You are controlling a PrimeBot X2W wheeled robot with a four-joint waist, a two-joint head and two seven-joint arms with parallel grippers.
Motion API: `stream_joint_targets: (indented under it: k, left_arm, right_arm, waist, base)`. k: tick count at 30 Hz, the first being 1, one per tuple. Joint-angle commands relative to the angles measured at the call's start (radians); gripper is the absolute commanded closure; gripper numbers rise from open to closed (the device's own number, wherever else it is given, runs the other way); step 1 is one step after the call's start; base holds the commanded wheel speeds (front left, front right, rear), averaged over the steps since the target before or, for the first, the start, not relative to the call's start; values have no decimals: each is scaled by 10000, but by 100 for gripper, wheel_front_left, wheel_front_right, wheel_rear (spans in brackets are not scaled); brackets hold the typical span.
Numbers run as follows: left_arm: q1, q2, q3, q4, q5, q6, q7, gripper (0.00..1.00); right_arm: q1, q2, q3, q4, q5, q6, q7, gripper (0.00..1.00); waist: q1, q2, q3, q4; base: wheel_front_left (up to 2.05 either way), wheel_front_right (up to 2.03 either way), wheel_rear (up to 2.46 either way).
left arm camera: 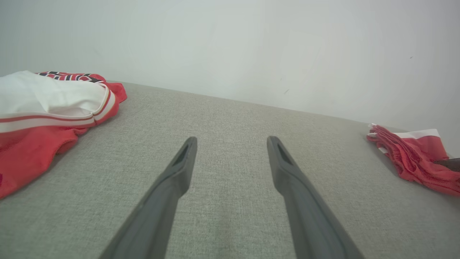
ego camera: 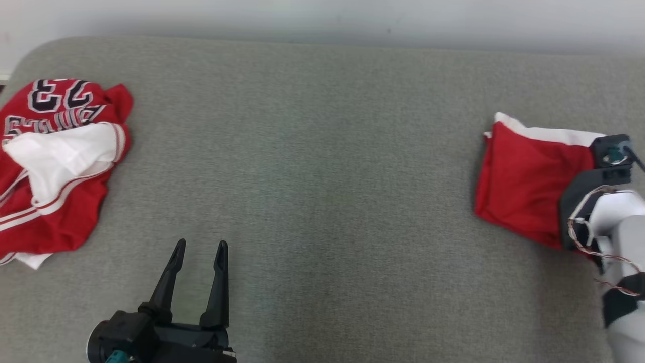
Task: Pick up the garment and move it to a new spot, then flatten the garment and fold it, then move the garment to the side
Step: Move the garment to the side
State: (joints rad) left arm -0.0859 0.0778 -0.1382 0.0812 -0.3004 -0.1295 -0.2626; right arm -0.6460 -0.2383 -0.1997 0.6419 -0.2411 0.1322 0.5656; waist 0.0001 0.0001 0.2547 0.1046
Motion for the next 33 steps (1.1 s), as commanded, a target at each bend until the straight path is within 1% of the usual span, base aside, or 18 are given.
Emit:
stream_joint_targets:
  k: [1, 6, 10, 13, 16, 18, 20, 25, 26, 27, 28, 33]
  left_arm:
    - [-131, 102, 2, -36, -1, -15, -40, 0]
    - [-375, 316, -67, -172, -5, -15, -40, 0]
    - [-615, 482, -144, -353, -45, -15, -40, 0]
    - [-711, 608, -178, -583, -43, -15, -40, 0]
    - [-871, 768, -130, -915, 75, -15, -39, 0]
    - [-926, 853, -101, -1144, 111, -15, -40, 0]
    - [-989, 898, -92, -1358, 112, -15, -40, 0]
    - [-923, 870, -20, -1855, 159, -15, -40, 0]
    - [-906, 855, -12, -1942, 179, -15, -40, 0]
    - [-887, 830, 18, -2010, 194, -15, -40, 0]
    - [-867, 808, 45, -2082, 219, -15, -40, 0]
    - [-777, 764, 210, -2238, 285, -15, -40, 0]
  right_arm:
    - [159, -336, 142, -162, 138, -29, 76, 100]
    - [305, -1855, 1144, -567, 518, -27, -58, 100]
    - [166, -3096, 1792, -434, 796, -29, -312, 100]
    - [-53, -4011, 2174, -269, 910, -29, -697, 100]
    - [-430, -4832, 2559, -120, 908, -29, -1352, 100]
    - [-608, -5141, 2644, 160, 914, -29, -1590, 100]
    - [-806, -5246, 2640, 319, 775, -28, -1716, 100]
    - [-876, -5151, 2231, 246, 420, -29, -1881, 100]
    - [-773, -5109, 2132, 140, 296, -29, -1886, 93]
    - [-670, -5067, 2011, 29, 180, -29, -1885, 62]
    - [-587, -5035, 1926, -89, 37, -29, -1897, 0]
    - [-83, -4799, 1283, -647, -173, -29, -1903, 0]
  waist:
    - [-1, -1, 492, -538]
    - [-1, -1, 981, -826]
    - [-1, -1, 1406, -872]
    - [-1, -1, 1737, -826]
    - [-1, -1, 2100, -821]
    - [-1, -1, 2251, -778]
    - [-1, -1, 2347, -720]
    - [-1, -1, 2432, -674]
    - [-1, -1, 2433, -660]
    - [-1, -1, 2431, -646]
    - [-1, -1, 2427, -637]
    - [-1, -1, 2345, -680]
  base:
    - [0, 0, 0]
    - [0, 0, 0]
    - [0, 0, 0]
    - [0, 0, 0]
    - [0, 0, 0]
    - [0, 0, 0]
    - [0, 0, 0]
    - [0, 0, 0]
    - [0, 0, 0]
    - [0, 0, 0]
    - [0, 0, 0]
    - [0, 0, 0]
